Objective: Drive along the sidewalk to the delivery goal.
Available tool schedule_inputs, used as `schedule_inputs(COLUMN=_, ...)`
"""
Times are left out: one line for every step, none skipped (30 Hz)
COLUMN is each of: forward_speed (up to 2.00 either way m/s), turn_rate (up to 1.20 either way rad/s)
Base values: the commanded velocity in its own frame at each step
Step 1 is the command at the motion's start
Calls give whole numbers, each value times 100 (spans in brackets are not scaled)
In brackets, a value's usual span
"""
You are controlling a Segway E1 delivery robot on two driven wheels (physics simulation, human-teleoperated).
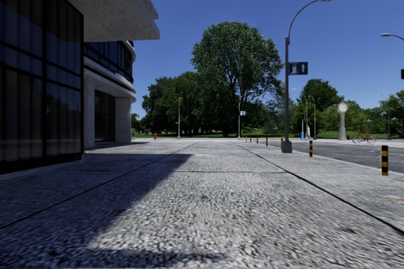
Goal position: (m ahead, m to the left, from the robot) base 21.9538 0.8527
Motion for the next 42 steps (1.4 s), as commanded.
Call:
schedule_inputs(forward_speed=199, turn_rate=8)
schedule_inputs(forward_speed=199, turn_rate=9)
schedule_inputs(forward_speed=199, turn_rate=10)
schedule_inputs(forward_speed=199, turn_rate=11)
schedule_inputs(forward_speed=199, turn_rate=11)
schedule_inputs(forward_speed=199, turn_rate=16)
schedule_inputs(forward_speed=199, turn_rate=17)
schedule_inputs(forward_speed=199, turn_rate=17)
schedule_inputs(forward_speed=199, turn_rate=18)
schedule_inputs(forward_speed=199, turn_rate=18)
schedule_inputs(forward_speed=199, turn_rate=18)
schedule_inputs(forward_speed=199, turn_rate=18)
schedule_inputs(forward_speed=199, turn_rate=18)
schedule_inputs(forward_speed=199, turn_rate=18)
schedule_inputs(forward_speed=199, turn_rate=18)
schedule_inputs(forward_speed=199, turn_rate=18)
schedule_inputs(forward_speed=199, turn_rate=18)
schedule_inputs(forward_speed=199, turn_rate=18)
schedule_inputs(forward_speed=199, turn_rate=18)
schedule_inputs(forward_speed=199, turn_rate=18)
schedule_inputs(forward_speed=199, turn_rate=18)
schedule_inputs(forward_speed=199, turn_rate=18)
schedule_inputs(forward_speed=199, turn_rate=18)
schedule_inputs(forward_speed=199, turn_rate=18)
schedule_inputs(forward_speed=199, turn_rate=18)
schedule_inputs(forward_speed=199, turn_rate=18)
schedule_inputs(forward_speed=199, turn_rate=18)
schedule_inputs(forward_speed=199, turn_rate=18)
schedule_inputs(forward_speed=199, turn_rate=18)
schedule_inputs(forward_speed=199, turn_rate=18)
schedule_inputs(forward_speed=199, turn_rate=0)
schedule_inputs(forward_speed=199, turn_rate=0)
schedule_inputs(forward_speed=199, turn_rate=0)
schedule_inputs(forward_speed=199, turn_rate=0)
schedule_inputs(forward_speed=199, turn_rate=0)
schedule_inputs(forward_speed=199, turn_rate=0)
schedule_inputs(forward_speed=199, turn_rate=0)
schedule_inputs(forward_speed=199, turn_rate=0)
schedule_inputs(forward_speed=199, turn_rate=0)
schedule_inputs(forward_speed=199, turn_rate=0)
schedule_inputs(forward_speed=199, turn_rate=0)
schedule_inputs(forward_speed=199, turn_rate=0)
